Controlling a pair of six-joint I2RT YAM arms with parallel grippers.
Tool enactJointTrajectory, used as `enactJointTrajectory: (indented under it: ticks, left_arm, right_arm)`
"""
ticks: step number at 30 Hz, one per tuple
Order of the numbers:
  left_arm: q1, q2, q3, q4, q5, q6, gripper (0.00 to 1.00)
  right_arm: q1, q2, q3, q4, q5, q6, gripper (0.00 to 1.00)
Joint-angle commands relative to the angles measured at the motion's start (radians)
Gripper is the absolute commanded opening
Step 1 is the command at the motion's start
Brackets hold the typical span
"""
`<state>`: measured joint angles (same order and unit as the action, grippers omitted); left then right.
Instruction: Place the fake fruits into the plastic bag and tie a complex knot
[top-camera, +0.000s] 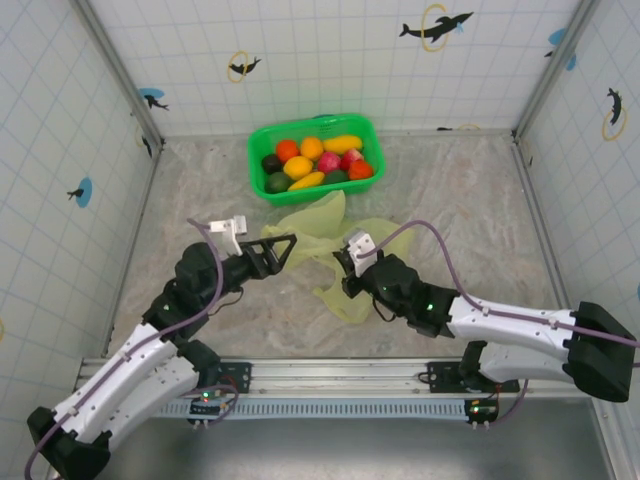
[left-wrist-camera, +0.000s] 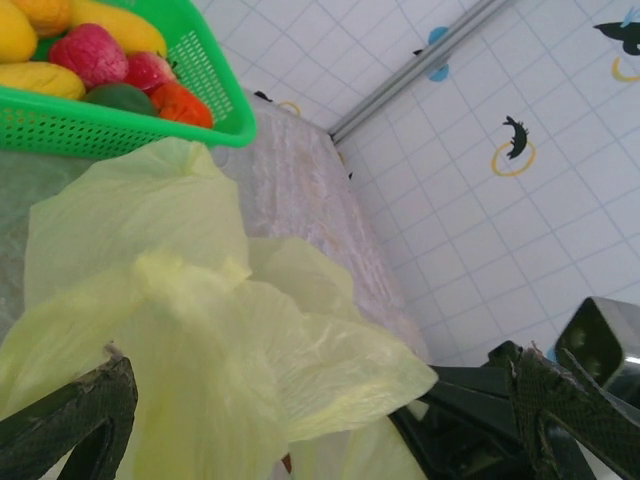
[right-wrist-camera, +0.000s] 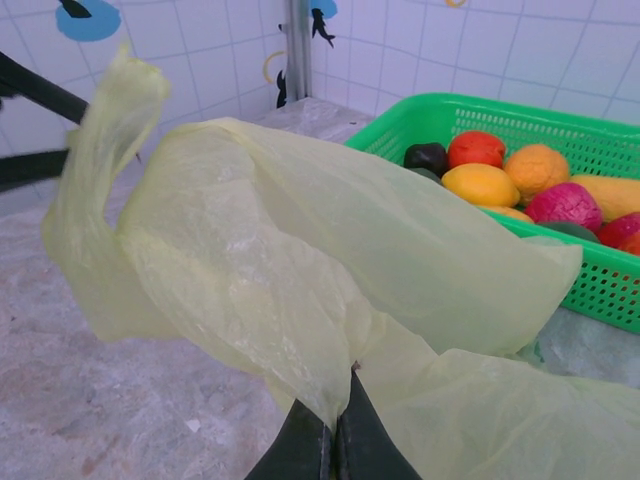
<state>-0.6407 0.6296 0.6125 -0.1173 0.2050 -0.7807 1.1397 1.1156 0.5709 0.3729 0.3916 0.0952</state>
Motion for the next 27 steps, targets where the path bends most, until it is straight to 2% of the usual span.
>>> enactJointTrajectory:
  ticks: [1,6,10,13,15,21,23,27]
  left_arm:
    - [-0.004,-0.011,0.121,-0.169,0.01,0.08,0.98]
    - [-0.004,-0.107,0.128,-0.182,0.142,0.246,0.94]
    - [-0.004,-0.135,0.138,-0.239,0.029,0.248,0.91]
    - [-0.004,-0.11,0.127,-0.247,0.063,0.199,0.9]
    - [-0.004,-0.091,0.095,-0.225,0.097,0.121,0.94]
    - [-0.004,-0.117,-0.128,-0.018,0.171,-0.159,0.97]
    - [-0.004,-0.114,-0.131,0.01,0.202,-0.154,0.97]
    - [-0.004,-0.038,-0.066,-0.085,0.216,-0.017,0.97]
  right_arm:
    - [0.001,-0.022,-0.006,0.051,0.046,-0.032,0.0]
    - [-0.01,0.014,0.036,0.006,0.108,-0.082,0.0]
    - [-0.034,0.003,0.046,0.012,0.083,-0.122,0.0]
    - [-0.047,-0.015,0.04,0.026,0.095,-0.167,0.0]
    - [-0.057,-0.025,0.043,0.024,0.089,-0.179,0.0]
    - [-0.065,-0.028,0.032,0.068,0.13,-0.197,0.0]
    - [-0.066,-0.014,0.039,0.091,0.162,-0.187,0.0]
    - [-0.084,0.037,0.082,0.11,0.14,-0.136,0.0]
